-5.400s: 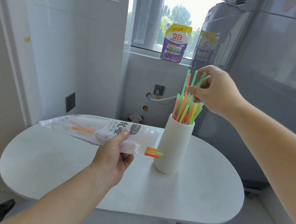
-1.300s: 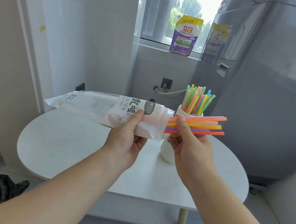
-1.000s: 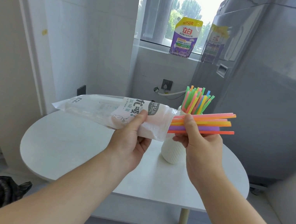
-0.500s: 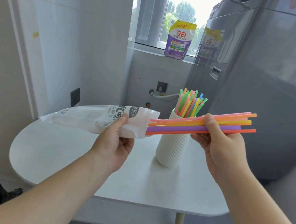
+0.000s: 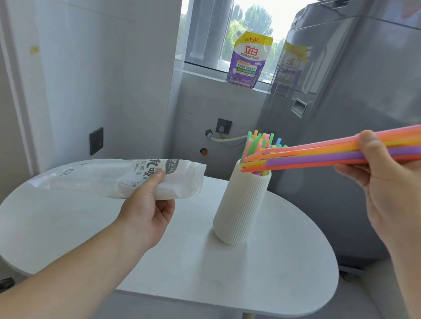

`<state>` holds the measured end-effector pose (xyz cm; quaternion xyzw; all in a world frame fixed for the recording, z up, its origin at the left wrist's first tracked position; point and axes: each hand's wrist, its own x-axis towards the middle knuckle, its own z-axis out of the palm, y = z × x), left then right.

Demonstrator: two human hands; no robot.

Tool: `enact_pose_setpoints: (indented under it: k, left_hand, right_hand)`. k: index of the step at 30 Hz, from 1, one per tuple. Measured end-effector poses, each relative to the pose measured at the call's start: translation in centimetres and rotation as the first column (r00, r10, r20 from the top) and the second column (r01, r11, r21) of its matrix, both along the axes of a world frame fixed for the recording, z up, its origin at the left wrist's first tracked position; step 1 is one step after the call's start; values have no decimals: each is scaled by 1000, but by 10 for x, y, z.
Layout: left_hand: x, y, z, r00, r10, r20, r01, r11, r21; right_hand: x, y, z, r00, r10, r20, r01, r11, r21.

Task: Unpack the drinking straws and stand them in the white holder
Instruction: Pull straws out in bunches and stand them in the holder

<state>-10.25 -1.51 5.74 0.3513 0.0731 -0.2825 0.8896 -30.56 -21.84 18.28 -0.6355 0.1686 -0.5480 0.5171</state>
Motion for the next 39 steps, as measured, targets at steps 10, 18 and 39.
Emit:
enact_pose_setpoints:
  k: [10,18,39]
  left_hand:
    - [-5,-3,0,999,-34,21,34,999,-3]
    - [-3,2,0,998,-44,34,45,999,-11]
    - [-5,1,1,997,-71,27,71,997,-12]
  right_hand:
    - [13,6,27,960,-186,-208,116,944,-307]
    - [27,13,46,932,-217,-291,85,910,-405]
    - [63,4,60,866,-268,-423,128,935,-330]
